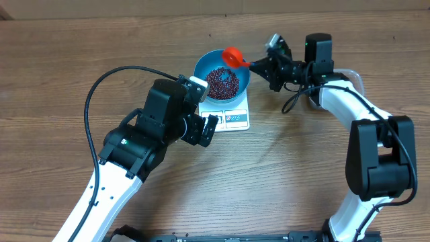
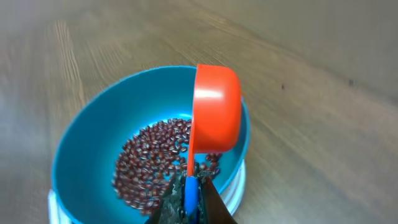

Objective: Scoop item into bowl and weigh 150g on scale
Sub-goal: 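Tilt the red scoop to pour beans into the teal bowl, then move the empty scoop back over the bean tub, right gripper, then lower the red scoop into the beans with the right gripper, then drag the scoop through the beans to fill it, right gripper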

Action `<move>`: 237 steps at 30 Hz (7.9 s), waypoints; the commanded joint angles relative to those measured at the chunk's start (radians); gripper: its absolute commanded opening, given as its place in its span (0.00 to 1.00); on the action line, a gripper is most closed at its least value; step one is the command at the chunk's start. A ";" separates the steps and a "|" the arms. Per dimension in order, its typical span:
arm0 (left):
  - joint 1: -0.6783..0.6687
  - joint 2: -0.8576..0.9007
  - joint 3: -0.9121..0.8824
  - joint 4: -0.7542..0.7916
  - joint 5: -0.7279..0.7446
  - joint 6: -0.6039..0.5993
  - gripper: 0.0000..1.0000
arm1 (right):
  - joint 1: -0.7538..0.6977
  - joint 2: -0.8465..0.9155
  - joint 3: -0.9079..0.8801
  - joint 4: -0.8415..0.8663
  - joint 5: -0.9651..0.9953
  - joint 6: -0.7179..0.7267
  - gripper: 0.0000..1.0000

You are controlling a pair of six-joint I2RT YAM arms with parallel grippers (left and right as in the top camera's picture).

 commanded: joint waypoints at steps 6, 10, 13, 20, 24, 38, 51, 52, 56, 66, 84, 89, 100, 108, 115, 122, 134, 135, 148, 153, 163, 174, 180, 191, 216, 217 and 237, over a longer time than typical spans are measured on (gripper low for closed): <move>0.005 0.005 -0.011 0.003 0.008 0.023 1.00 | -0.018 -0.071 -0.001 -0.045 -0.061 0.274 0.04; 0.005 0.005 -0.011 0.003 0.008 0.023 1.00 | -0.018 -0.131 -0.001 -0.090 -0.036 0.354 0.04; 0.005 0.005 -0.011 0.003 0.008 0.023 1.00 | -0.018 -0.190 -0.001 -0.140 -0.034 0.359 0.04; 0.005 0.005 -0.011 0.003 0.008 0.023 0.99 | -0.018 -0.338 -0.001 -0.240 0.080 0.420 0.03; 0.005 0.005 -0.011 0.003 0.008 0.023 1.00 | -0.018 -0.413 -0.001 -0.320 0.205 0.467 0.04; 0.005 0.005 -0.011 0.003 0.008 0.023 0.99 | -0.018 -0.558 0.047 -0.717 0.722 0.482 0.04; 0.005 0.005 -0.011 0.003 0.008 0.023 1.00 | -0.018 -0.558 0.064 -0.871 1.086 0.482 0.04; 0.005 0.005 -0.011 0.003 0.008 0.023 1.00 | -0.019 -0.558 0.064 -0.878 1.106 0.482 0.04; 0.005 0.005 -0.011 0.004 0.008 0.023 1.00 | -0.019 -0.557 0.064 -0.895 1.174 0.481 0.04; 0.005 0.005 -0.011 0.003 0.008 0.023 0.99 | -0.062 -0.495 0.064 -0.898 1.204 0.447 0.04; 0.005 0.005 -0.011 0.003 0.008 0.023 0.99 | -0.143 -0.373 0.063 -0.841 1.110 0.394 0.04; 0.005 0.005 -0.011 0.003 0.008 0.023 1.00 | -0.147 -0.357 0.063 -0.819 1.109 0.364 0.04; 0.005 0.005 -0.011 0.004 0.008 0.023 0.99 | -0.153 -0.242 0.063 -0.792 1.088 0.342 0.04; 0.005 0.005 -0.011 0.003 0.008 0.023 0.99 | -0.153 -0.214 0.063 -0.777 1.038 0.330 0.04; 0.005 0.005 -0.011 0.003 0.008 0.023 1.00 | -0.153 -0.213 0.063 -0.777 0.996 0.319 0.04; 0.005 0.005 -0.011 0.003 0.008 0.023 1.00 | -0.153 -0.213 0.063 -0.770 0.924 0.310 0.04; 0.005 0.005 -0.011 0.004 0.008 0.023 1.00 | -0.210 -0.212 0.063 -0.771 0.784 0.293 0.04; 0.005 0.005 -0.011 0.004 0.008 0.023 1.00 | -0.220 -0.212 0.063 -0.774 0.767 0.288 0.04; 0.005 0.005 -0.011 0.003 0.008 0.023 1.00 | -0.339 -0.210 0.063 -0.819 0.589 0.257 0.04; 0.005 0.005 -0.011 0.003 0.008 0.023 1.00 | -0.349 -0.204 0.063 -0.824 0.537 0.241 0.04; 0.005 0.005 -0.011 0.003 0.008 0.023 1.00 | -0.350 -0.158 0.063 -0.824 0.484 0.240 0.04; 0.005 0.005 -0.011 0.003 0.008 0.023 1.00 | -0.373 -0.158 0.063 -0.816 0.408 0.241 0.03; 0.005 0.005 -0.011 0.004 0.008 0.023 0.99 | -0.402 -0.158 0.063 -0.816 0.356 0.241 0.04; 0.005 0.005 -0.011 0.003 0.008 0.023 1.00 | -0.425 -0.156 0.063 -0.819 0.319 0.242 0.03; 0.005 0.005 -0.011 0.003 0.008 0.023 1.00 | -0.471 -0.130 0.063 -0.816 0.288 0.288 0.03; 0.005 0.005 -0.011 0.003 0.008 0.023 0.99 | -0.476 -0.130 0.063 -0.816 0.277 0.288 0.03; 0.005 0.005 -0.011 0.003 0.008 0.023 0.99 | -0.557 -0.080 0.063 -0.831 0.111 0.294 0.03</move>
